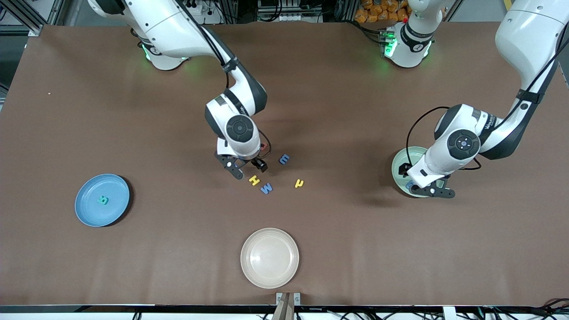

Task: Sort uppercase to blue plate, lowercase to green plate
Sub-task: 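Release the blue a on the green plate while the right gripper grasps pink Q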

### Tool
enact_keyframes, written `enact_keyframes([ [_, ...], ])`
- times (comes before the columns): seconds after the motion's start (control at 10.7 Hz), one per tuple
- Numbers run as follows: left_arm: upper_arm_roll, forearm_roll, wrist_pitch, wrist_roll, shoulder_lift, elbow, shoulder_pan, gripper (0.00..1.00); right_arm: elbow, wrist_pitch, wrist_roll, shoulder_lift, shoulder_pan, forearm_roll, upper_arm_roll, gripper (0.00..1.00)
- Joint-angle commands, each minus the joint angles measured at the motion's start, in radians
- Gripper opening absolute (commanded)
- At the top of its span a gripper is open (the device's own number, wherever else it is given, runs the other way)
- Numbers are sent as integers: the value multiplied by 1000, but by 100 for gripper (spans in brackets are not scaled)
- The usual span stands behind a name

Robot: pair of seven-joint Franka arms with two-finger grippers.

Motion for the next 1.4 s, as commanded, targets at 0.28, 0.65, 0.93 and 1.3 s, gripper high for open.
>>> enact_keyframes([
  [0.28, -14, -18, -22, 19, -30, -4, 7, 98, -190, 139, 39, -97, 47, 10, -2, 100],
  [0.65, -61, -20, -22, 9, -31, 16, 10, 100, -242, 226, 96, -101, 90, 10, -2, 100],
  [0.93, -100, -24, -42, -7, -31, 48, 10, 100, -256, 247, 102, -93, 102, 10, -2, 100],
  [1.3, -100, -34, -50, 2, -22, 88, -5, 96, -258, 248, 102, -93, 110, 9, -3, 0],
])
